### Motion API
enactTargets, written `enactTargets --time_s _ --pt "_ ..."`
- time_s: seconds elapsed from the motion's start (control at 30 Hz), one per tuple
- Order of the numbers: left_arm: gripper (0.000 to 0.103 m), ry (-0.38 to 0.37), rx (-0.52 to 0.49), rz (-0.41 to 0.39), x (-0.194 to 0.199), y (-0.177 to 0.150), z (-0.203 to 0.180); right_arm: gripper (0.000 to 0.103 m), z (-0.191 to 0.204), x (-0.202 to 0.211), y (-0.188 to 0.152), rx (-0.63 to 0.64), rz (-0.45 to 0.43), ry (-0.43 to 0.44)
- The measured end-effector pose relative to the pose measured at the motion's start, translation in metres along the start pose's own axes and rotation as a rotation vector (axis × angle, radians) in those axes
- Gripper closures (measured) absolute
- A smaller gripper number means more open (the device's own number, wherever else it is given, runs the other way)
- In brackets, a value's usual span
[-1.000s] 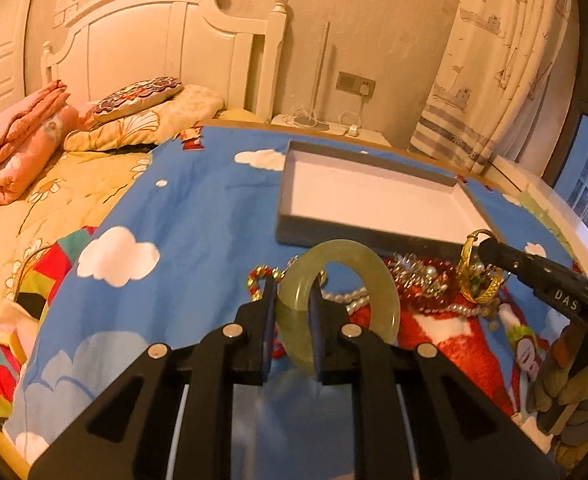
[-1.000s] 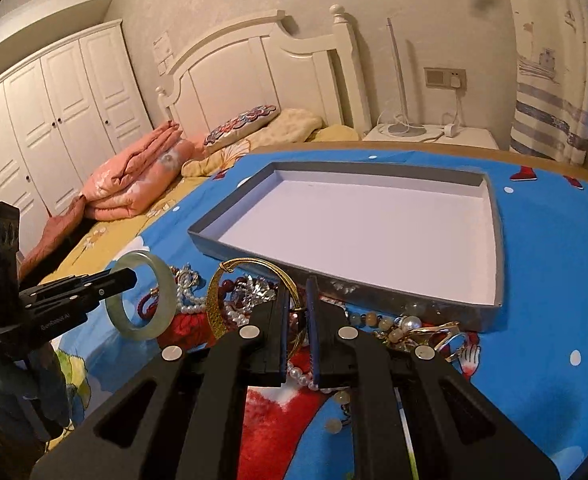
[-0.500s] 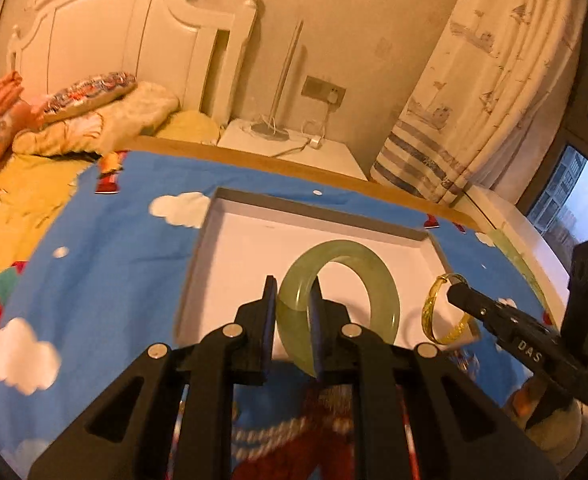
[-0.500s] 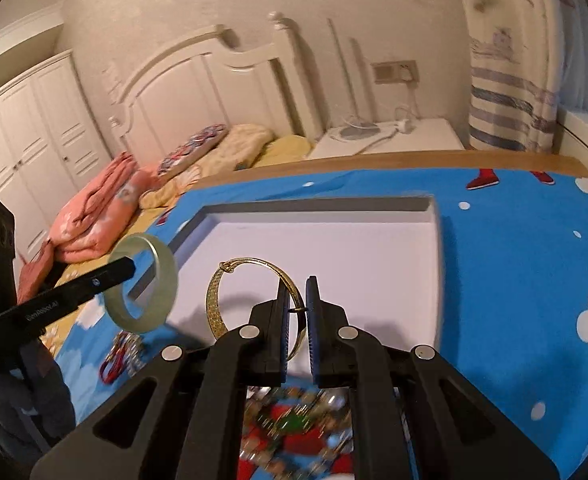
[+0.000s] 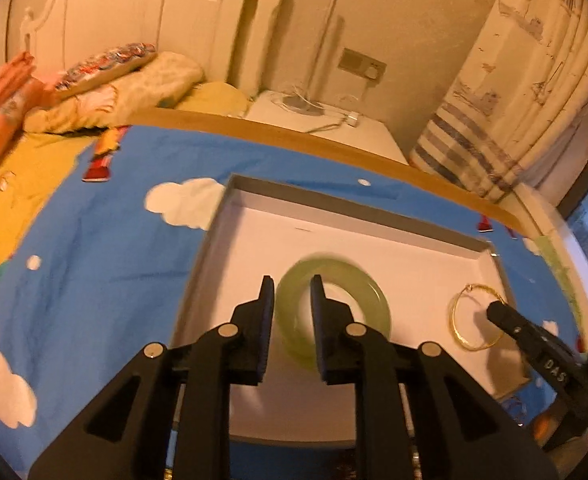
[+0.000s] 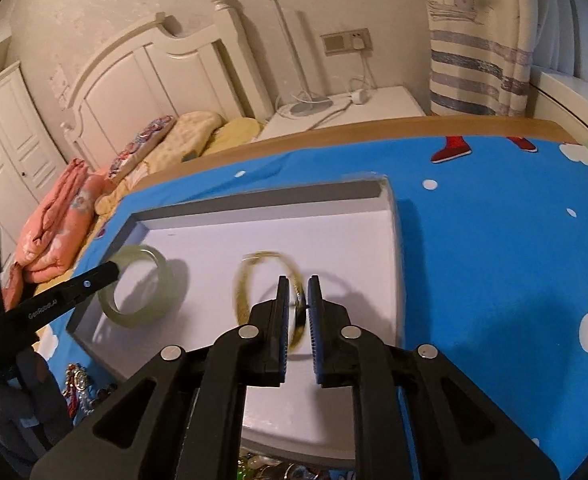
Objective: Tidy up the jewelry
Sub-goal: 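Place the jade bangle in the white box with the left gripper while the right places the gold bangle, then grasp the gold rings with the right gripper from the pile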
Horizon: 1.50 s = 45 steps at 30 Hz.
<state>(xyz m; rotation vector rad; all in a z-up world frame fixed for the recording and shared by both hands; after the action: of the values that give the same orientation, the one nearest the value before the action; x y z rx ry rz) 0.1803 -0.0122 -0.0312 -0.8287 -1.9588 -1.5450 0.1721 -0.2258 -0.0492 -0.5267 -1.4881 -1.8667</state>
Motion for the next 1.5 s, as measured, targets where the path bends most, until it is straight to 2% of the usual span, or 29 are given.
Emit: enactTargets --time_s 0.03,0.07,0.1,0.17,0.27,0.43,0.5,0.67,0.77,0.9,1.0,1.13,1.43,1.5 --pt "0.054 0.015 -0.003 -0.004 0.001 0.0 0.002 0.056 0.001 0.001 0.001 0.0 -0.008 0.008" --pt "0.04 0.037 -0.003 -0.015 0.003 0.0 0.005 0.041 0.004 0.006 0.003 0.007 -0.029 0.036" --pt "0.031 0.045 0.0 -0.039 0.009 0.002 0.008 0.038 0.006 0.012 0.005 0.021 -0.054 0.024" --pt "0.027 0.064 -0.001 -0.058 0.017 0.001 0.011 0.037 0.007 0.022 0.008 0.052 -0.098 -0.005" --pt "0.017 0.116 -0.012 -0.119 0.041 -0.002 0.016 0.037 0.002 0.038 0.009 0.03 -0.129 0.021" --pt "0.003 0.128 0.003 -0.175 0.079 -0.024 0.02 0.036 -0.023 0.069 0.004 -0.015 -0.167 0.02" --pt "0.002 0.108 0.014 -0.175 0.09 -0.039 0.018 0.036 -0.038 0.077 -0.005 -0.045 -0.16 0.012" --pt "0.002 0.025 -0.011 -0.108 0.1 -0.083 0.0 0.034 -0.054 0.085 -0.032 -0.075 -0.109 0.001" --pt "0.002 -0.006 -0.059 -0.09 0.107 -0.107 -0.011 0.029 -0.051 0.086 -0.05 -0.062 -0.071 0.018" --pt "0.002 -0.014 -0.107 -0.049 0.105 -0.134 -0.015 0.028 -0.034 0.087 -0.064 0.015 -0.045 0.03" --pt "0.002 -0.046 -0.087 -0.061 0.107 -0.134 -0.014 0.026 -0.018 0.083 -0.071 0.094 -0.023 0.046" --pt "0.002 -0.075 -0.061 -0.024 0.099 -0.135 -0.013 0.026 0.003 0.078 -0.081 0.194 0.007 0.065" --pt "0.002 -0.1 -0.04 0.002 0.092 -0.132 -0.011 0.026 0.006 0.063 -0.083 0.204 0.075 0.061" --pt "0.002 -0.099 -0.037 0.007 0.091 -0.132 -0.011 0.029 0.008 0.061 -0.084 0.213 0.084 0.066"
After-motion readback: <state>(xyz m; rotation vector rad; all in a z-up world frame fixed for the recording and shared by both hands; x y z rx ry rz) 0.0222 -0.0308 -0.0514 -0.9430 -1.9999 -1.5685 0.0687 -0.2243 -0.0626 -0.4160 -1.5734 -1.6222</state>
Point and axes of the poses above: each gripper's, at about its wrist camera, not at the fingertips, and x roughly against the way its jaws point, z to its left, y to its top, the point moved 10 cm from there along -x, roughly the way its jaws point
